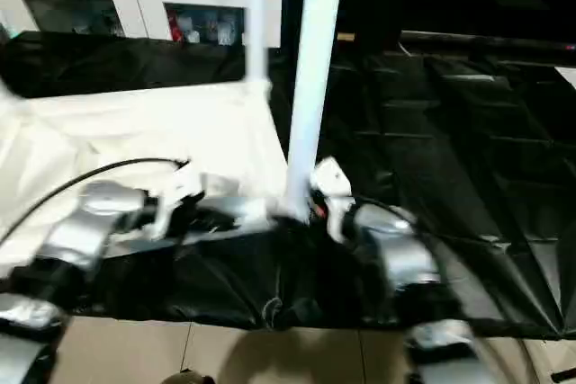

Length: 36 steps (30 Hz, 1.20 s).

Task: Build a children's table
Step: Rotate leg to tighten

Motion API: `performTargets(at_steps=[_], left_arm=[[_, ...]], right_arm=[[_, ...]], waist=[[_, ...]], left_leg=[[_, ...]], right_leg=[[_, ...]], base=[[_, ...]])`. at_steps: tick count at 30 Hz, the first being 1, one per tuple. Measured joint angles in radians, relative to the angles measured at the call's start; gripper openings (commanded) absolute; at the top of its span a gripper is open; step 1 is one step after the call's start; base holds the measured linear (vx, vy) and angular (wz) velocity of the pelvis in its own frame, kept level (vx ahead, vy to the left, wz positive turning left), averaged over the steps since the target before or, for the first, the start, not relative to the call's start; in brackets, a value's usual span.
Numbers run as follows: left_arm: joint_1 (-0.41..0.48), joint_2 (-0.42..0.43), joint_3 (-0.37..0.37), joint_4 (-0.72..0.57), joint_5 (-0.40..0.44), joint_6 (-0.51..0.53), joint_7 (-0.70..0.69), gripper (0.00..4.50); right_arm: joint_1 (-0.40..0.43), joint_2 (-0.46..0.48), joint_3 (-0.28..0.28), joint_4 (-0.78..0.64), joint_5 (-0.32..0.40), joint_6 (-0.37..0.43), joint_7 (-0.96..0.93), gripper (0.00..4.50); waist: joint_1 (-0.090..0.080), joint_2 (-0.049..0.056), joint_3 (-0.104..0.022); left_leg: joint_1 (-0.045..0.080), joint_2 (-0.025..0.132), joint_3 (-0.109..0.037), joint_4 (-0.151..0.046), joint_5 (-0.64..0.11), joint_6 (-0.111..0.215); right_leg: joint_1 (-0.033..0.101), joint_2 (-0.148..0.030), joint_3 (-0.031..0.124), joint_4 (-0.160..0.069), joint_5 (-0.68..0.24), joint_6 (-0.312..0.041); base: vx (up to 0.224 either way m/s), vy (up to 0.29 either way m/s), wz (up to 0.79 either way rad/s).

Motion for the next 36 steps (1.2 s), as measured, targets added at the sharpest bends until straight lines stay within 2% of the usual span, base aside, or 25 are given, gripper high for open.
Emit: performTargets(at_steps=[6, 10, 16, 18, 20, 22, 23, 24, 28, 29, 30, 31, 34, 36], left_arm=[[0.011, 0.028, -0.003, -0.024, -0.016, 0.018, -0.075, 0.00], [0.024, 0.038, -0.006, -0.045, -0.023, 0.028, -0.083, 0.00], [0.031, 0.026, -0.006, -0.042, -0.011, -0.008, -0.046, 0.00], [0.028, 0.013, 0.002, -0.027, 0.003, -0.013, 0.003, 0.00], [0.014, -0.016, 0.014, 0.000, 0.032, -0.006, 0.098, 0.00], [-0.001, -0.051, 0.013, 0.016, 0.054, 0.014, 0.180, 0.00], [-0.005, -0.077, 0.018, 0.019, 0.065, 0.034, 0.237, 0.00], [-0.011, -0.092, 0.018, 0.023, 0.070, 0.045, 0.266, 0.00], [-0.024, -0.138, 0.019, 0.029, 0.085, 0.067, 0.333, 0.00], [-0.029, -0.144, 0.020, 0.035, 0.087, 0.067, 0.341, 0.00], [-0.029, -0.147, 0.020, 0.036, 0.088, 0.067, 0.346, 0.00], [-0.031, -0.149, 0.020, 0.037, 0.088, 0.067, 0.348, 0.00], [-0.033, -0.153, 0.021, 0.037, 0.088, 0.066, 0.352, 0.00], [-0.032, -0.153, 0.021, 0.037, 0.088, 0.062, 0.350, 0.00]], right_arm=[[0.005, -0.036, 0.028, -0.038, 0.014, 0.035, 0.115, 3.14], [0.013, -0.036, 0.033, -0.053, 0.024, 0.048, 0.116, 2.82], [0.027, -0.033, 0.022, -0.060, 0.017, 0.051, 0.095, 2.69], [0.027, -0.010, 0.008, -0.041, 0.002, 0.045, 0.022, 2.68], [0.007, 0.055, -0.028, 0.016, -0.029, 0.029, -0.152, 2.67], [-0.019, 0.102, -0.052, 0.071, -0.049, 0.027, -0.321, 2.66], [-0.038, 0.148, -0.079, 0.108, -0.058, 0.032, -0.440, 2.66], [-0.052, 0.165, -0.089, 0.126, -0.063, 0.037, -0.502, 2.66], [-0.067, 0.196, -0.111, 0.143, -0.067, 0.041, -0.634, 2.66], [-0.069, 0.205, -0.120, 0.151, -0.070, 0.031, -0.653, 3.01], [-0.070, 0.210, -0.127, 0.158, -0.073, 0.023, -0.659, 3.01], [-0.072, 0.212, -0.130, 0.160, -0.078, 0.016, -0.662, 3.36], [-0.072, 0.217, -0.133, 0.162, -0.086, 0.007, -0.662, 3.42], [-0.072, 0.217, -0.132, 0.162, -0.086, 0.003, -0.659, 3.69]], waist=[[0.015, -0.003, 0.001], [0.017, -0.003, 0.002], [0.021, -0.004, 0.001], [0.020, -0.004, 0.001], [0.015, -0.006, 0.000], [0.006, -0.006, 0.001], [-0.004, -0.005, 0.001], [-0.012, -0.006, 0.001], [-0.012, -0.003, 0.001], [-0.011, -0.003, 0.001], [-0.009, -0.003, 0.001], [-0.009, -0.002, 0.000], [-0.008, -0.001, 0.000], [-0.008, -0.001, 0.001]], left_leg=[[-0.001, 0.001, 0.000, 0.002, 0.000, 0.000], [-0.001, 0.001, 0.000, 0.002, 0.000, 0.000], [-0.001, 0.001, 0.000, 0.003, 0.000, 0.000], [0.002, 0.001, 0.000, 0.004, -0.002, -0.004], [0.011, 0.001, 0.000, 0.005, -0.001, -0.007], [0.019, 0.001, 0.000, 0.003, -0.001, -0.008], [0.023, 0.001, 0.000, 0.002, 0.000, -0.008], [0.023, 0.000, 0.000, 0.002, 0.000, -0.008], [0.023, -0.004, 0.000, 0.000, -0.001, -0.008], [0.022, -0.004, 0.000, -0.001, -0.001, -0.008], [0.022, -0.004, 0.000, -0.002, -0.001, -0.008], [0.022, -0.004, 0.000, -0.003, -0.001, -0.008], [0.021, -0.004, 0.000, -0.004, -0.001, -0.008], [0.020, -0.004, 0.000, -0.004, -0.001, -0.008]], right_leg=[[-0.001, 0.000, 0.000, 0.002, 0.000, 0.000], [-0.001, 0.000, 0.000, 0.002, 0.000, 0.000], [-0.001, 0.000, 0.000, 0.003, 0.000, 0.000], [0.000, 0.000, 0.001, 0.006, 0.000, 0.000], [0.006, 0.000, 0.001, 0.008, 0.000, 0.000], [0.013, -0.001, 0.001, 0.005, -0.002, 0.004], [0.016, -0.001, 0.001, 0.002, -0.002, 0.004], [0.016, -0.001, 0.001, 0.001, -0.002, 0.004], [0.016, -0.003, 0.003, 0.000, 0.003, -0.002], [0.016, -0.004, 0.003, 0.000, 0.006, -0.001], [0.016, -0.004, 0.003, 0.000, 0.006, 0.000], [0.015, -0.004, 0.003, 0.000, 0.006, 0.000], [0.014, -0.004, 0.003, -0.001, 0.006, 0.000], [0.013, -0.004, 0.003, -0.001, 0.006, 0.000]], base=[[0.000, 0.000, 0.00], [0.000, 0.000, 0.00], [0.000, 0.000, 0.00], [0.000, 0.000, 0.00], [0.000, 0.000, 0.00], [0.000, 0.000, 0.00], [0.000, 0.000, 0.00], [0.000, 0.000, 0.00], [0.000, 0.000, 0.00], [0.000, 0.000, 0.00], [0.000, 0.000, 0.00], [0.000, 0.000, 0.00], [0.000, 0.000, 0.00], [0.000, 0.000, 0.00]])
